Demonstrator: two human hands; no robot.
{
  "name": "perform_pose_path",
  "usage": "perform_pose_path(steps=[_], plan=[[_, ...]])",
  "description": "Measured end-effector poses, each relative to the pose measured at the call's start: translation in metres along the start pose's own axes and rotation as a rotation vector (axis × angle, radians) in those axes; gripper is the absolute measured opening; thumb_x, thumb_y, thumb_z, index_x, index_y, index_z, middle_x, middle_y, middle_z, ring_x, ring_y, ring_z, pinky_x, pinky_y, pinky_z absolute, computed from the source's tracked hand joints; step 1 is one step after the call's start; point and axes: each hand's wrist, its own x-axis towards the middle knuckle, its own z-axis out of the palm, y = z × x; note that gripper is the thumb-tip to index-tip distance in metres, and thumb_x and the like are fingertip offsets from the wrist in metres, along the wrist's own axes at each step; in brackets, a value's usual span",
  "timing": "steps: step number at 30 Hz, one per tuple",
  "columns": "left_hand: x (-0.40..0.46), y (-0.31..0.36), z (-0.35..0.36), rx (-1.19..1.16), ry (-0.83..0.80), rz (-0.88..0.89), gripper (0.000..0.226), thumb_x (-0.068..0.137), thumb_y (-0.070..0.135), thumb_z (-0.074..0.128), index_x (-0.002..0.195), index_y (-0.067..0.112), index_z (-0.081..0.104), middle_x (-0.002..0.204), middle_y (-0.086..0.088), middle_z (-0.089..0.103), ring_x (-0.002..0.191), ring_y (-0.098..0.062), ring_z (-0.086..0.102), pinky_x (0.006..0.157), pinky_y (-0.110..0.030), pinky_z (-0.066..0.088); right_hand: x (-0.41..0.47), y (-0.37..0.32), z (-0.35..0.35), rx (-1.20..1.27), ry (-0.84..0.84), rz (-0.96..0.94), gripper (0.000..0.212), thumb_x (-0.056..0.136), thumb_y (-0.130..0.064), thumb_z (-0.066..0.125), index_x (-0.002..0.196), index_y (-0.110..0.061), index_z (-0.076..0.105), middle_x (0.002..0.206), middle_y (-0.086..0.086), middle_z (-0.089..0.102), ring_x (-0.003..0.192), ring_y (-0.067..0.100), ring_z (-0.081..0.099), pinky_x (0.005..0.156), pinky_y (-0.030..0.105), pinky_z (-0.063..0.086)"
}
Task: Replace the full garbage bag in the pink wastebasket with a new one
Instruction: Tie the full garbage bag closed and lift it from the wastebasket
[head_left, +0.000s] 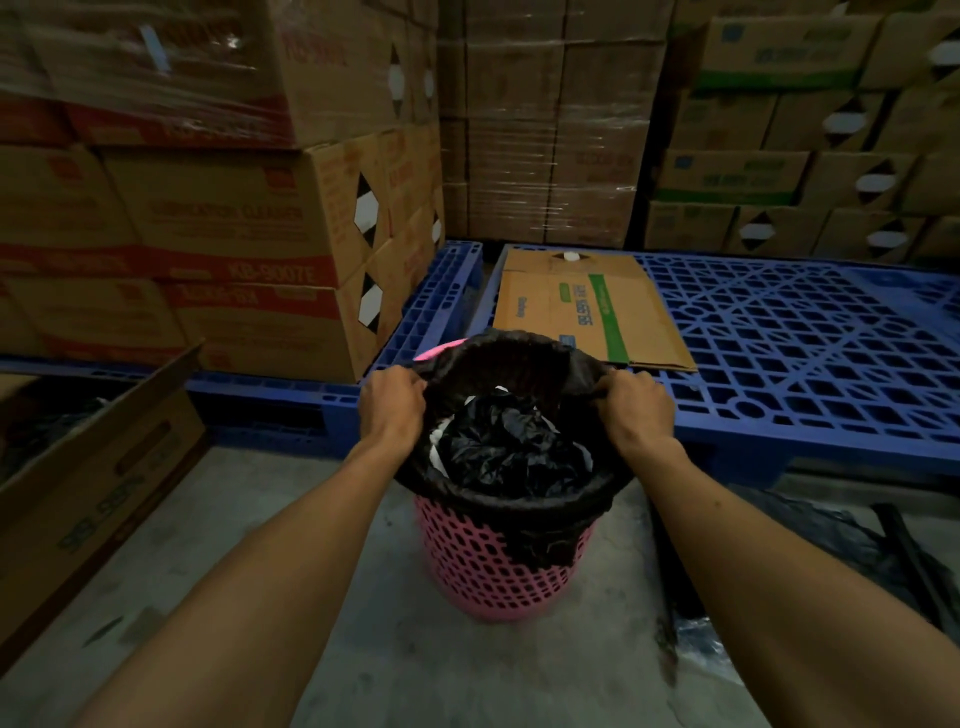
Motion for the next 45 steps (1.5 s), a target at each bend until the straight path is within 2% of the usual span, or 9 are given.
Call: perform_pose_path(steps=[6, 10, 13, 17, 21, 30, 35, 40, 45], plan=[[-0.006, 0.007, -0.008, -0.248, -0.154, 0.137, 0.02, 0.094, 0.024, 0.068, 0.094, 0.007, 0.079, 0.091, -0.005, 0.076, 0.081, -0.016, 0.067, 0.08, -0.033, 0.054, -0.013, -0.035, -0.013, 0.206, -0.194, -0.365, 0.021, 0.082, -0.043, 0.077, 0.094, -0.027, 0.081, 0.097, -0.006, 0.077, 0.09, 0.017, 0.068, 0.073, 0.03, 0.05], [-0.004, 0.008, -0.017, -0.395, -0.089, 0.139, 0.028, 0.085, 0.034, 0.076, 0.107, 0.017, 0.073, 0.104, 0.002, 0.067, 0.101, -0.015, 0.063, 0.09, -0.032, 0.051, -0.015, -0.051, -0.018, 0.524, -0.142, -0.347, 0.034, 0.085, -0.053, 0.069, 0.08, -0.021, 0.077, 0.096, -0.005, 0.075, 0.084, 0.014, 0.068, 0.077, 0.037, 0.057], [0.006, 0.005, -0.017, -0.051, -0.056, 0.069, 0.068, 0.088, 0.053, 0.066, 0.145, 0.021, 0.045, 0.139, -0.006, 0.046, 0.131, -0.029, 0.041, 0.107, -0.042, 0.035, -0.004, -0.052, -0.027, 0.435, 0.136, -0.153, 0.045, 0.089, -0.059, 0.058, 0.108, -0.019, 0.069, 0.12, 0.004, 0.063, 0.114, 0.025, 0.057, 0.096, 0.041, 0.047], [0.008, -0.002, -0.012, 0.045, -0.246, -0.182, 0.075, 0.089, 0.053, 0.064, 0.144, 0.008, 0.04, 0.145, -0.019, 0.045, 0.132, -0.041, 0.042, 0.103, -0.053, 0.042, -0.003, -0.042, -0.023, 0.068, -0.294, 0.154, 0.092, 0.082, -0.068, 0.064, 0.148, -0.009, 0.039, 0.16, 0.019, 0.021, 0.149, 0.039, 0.015, 0.116, 0.057, 0.019], [0.005, -0.008, -0.026, 0.034, -0.08, -0.2, 0.036, 0.089, 0.039, 0.071, 0.107, 0.009, 0.065, 0.115, -0.015, 0.065, 0.106, -0.037, 0.06, 0.083, -0.041, 0.049, -0.012, -0.034, -0.027, -0.031, -0.181, 0.11, 0.04, 0.094, -0.025, 0.068, 0.129, -0.005, 0.061, 0.126, 0.017, 0.06, 0.119, 0.038, 0.056, 0.086, 0.044, 0.047], [0.0, 0.024, -0.068, -0.341, -0.183, -0.202, 0.022, 0.074, 0.022, 0.087, 0.076, 0.01, 0.07, 0.101, -0.006, 0.069, 0.105, -0.02, 0.06, 0.086, -0.031, 0.045, -0.012, -0.047, -0.076, 0.231, -0.218, 0.099, 0.056, 0.07, -0.06, 0.082, 0.094, -0.013, 0.061, 0.089, 0.007, 0.065, 0.083, 0.028, 0.061, 0.062, 0.033, 0.044], [0.0, 0.037, -0.082, -0.357, -0.279, -0.233, 0.029, 0.075, 0.018, 0.087, 0.088, 0.006, 0.065, 0.087, -0.009, 0.065, 0.068, -0.024, 0.062, 0.078, -0.041, 0.06, -0.018, -0.048, -0.105, 0.554, -0.296, 0.018, 0.044, 0.069, -0.039, 0.09, 0.097, -0.014, 0.067, 0.097, 0.003, 0.063, 0.092, 0.021, 0.057, 0.073, 0.035, 0.046], [-0.007, 0.02, -0.094, 0.102, -0.438, -0.229, 0.076, 0.073, 0.047, 0.083, 0.127, 0.004, 0.052, 0.127, -0.015, 0.058, 0.113, -0.035, 0.058, 0.092, -0.042, 0.052, -0.023, -0.053, -0.127, 0.506, -0.311, -0.059, 0.038, 0.072, -0.031, 0.09, 0.103, -0.017, 0.074, 0.101, -0.002, 0.057, 0.097, 0.014, 0.05, 0.078, 0.028, 0.039], [-0.009, 0.01, -0.105, 0.036, -0.469, -0.295, 0.075, 0.072, 0.034, 0.088, 0.127, -0.001, 0.052, 0.13, -0.019, 0.058, 0.117, -0.036, 0.057, 0.098, -0.044, 0.051, -0.023, -0.06, -0.143, 0.284, -0.399, 0.021, 0.043, 0.075, -0.039, 0.086, 0.096, -0.005, 0.07, 0.083, 0.004, 0.063, 0.08, 0.02, 0.06, 0.066, 0.029, 0.046]])
